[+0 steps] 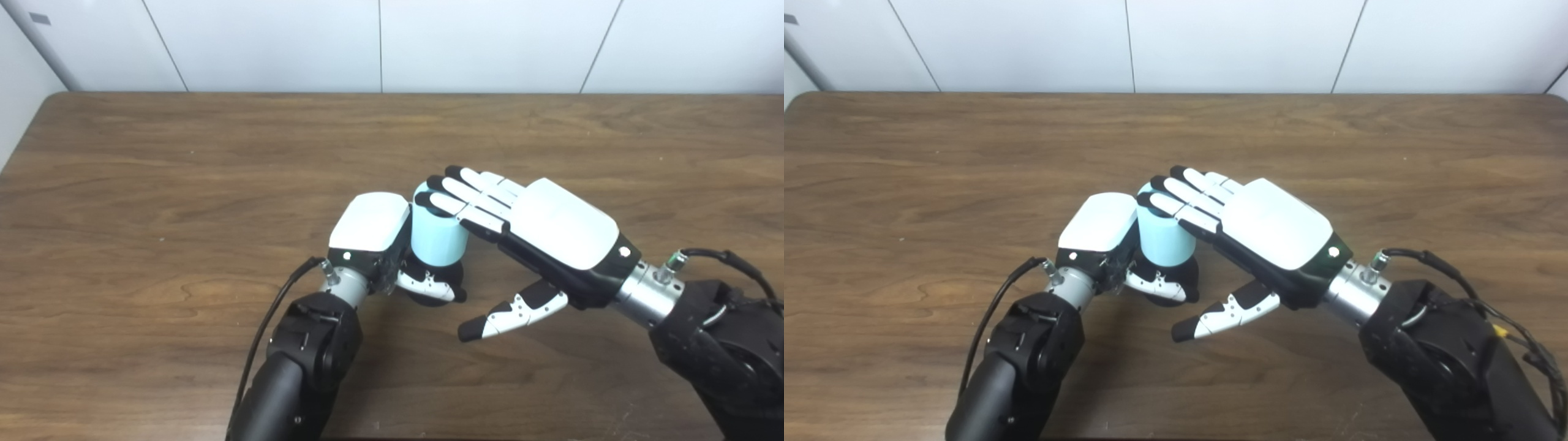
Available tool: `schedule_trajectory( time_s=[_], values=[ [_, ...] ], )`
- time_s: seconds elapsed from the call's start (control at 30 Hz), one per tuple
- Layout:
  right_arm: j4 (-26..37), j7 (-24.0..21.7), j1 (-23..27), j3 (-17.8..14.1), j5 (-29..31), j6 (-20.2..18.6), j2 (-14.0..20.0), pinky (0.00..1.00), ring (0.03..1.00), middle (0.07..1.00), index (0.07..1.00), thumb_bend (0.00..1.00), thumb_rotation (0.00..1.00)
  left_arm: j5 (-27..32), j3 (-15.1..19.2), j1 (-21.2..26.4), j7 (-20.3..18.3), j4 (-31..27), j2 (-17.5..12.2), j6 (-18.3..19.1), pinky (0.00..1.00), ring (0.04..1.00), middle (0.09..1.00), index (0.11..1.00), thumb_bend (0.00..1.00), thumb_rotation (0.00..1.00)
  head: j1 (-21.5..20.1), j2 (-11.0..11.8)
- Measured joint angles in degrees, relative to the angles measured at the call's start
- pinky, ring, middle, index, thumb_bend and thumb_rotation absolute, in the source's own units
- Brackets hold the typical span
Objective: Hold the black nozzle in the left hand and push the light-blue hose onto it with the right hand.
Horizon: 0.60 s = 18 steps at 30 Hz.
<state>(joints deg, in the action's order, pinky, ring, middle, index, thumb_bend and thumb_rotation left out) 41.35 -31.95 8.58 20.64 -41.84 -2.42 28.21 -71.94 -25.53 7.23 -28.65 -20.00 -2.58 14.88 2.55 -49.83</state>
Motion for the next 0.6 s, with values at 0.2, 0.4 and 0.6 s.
schedule_trajectory(
  time_s=[0.2, 0.4, 0.6],
  values=[
    [-0.29, -0.01, 0.88, 0.92, -0.19, -1.32, -0.39, 0.94, 0.986, 0.967, 0.926, 0.59, 0.86, 0.08, 0.28, -0.01, 0.02, 0.0, -0.01, 0.05, 0.84, 0.674, 0.52, 0.469, 0.52, 0.0, 0.0, 0.0],
    [-0.9, -0.02, 1.63, 1.18, -0.1, -1.56, -0.37, 0.93, 0.993, 0.965, 0.928, 0.59, 0.87, 0.1, 0.45, -0.02, 0.32, 0.01, -0.11, 0.07, 0.84, 0.67, 0.515, 0.471, 0.52, 0.0, 0.09, -0.09],
    [-1.77, 0.29, 2.04, 0.78, 0.49, -1.23, -0.06, 0.93, 0.988, 0.958, 0.926, 0.59, 0.85, 0.11, 0.41, -0.01, 0.37, 0.11, -0.11, 0.08, 0.84, 0.669, 0.518, 0.47, 0.52, 0.0, 0.0, -0.09]
  ],
)
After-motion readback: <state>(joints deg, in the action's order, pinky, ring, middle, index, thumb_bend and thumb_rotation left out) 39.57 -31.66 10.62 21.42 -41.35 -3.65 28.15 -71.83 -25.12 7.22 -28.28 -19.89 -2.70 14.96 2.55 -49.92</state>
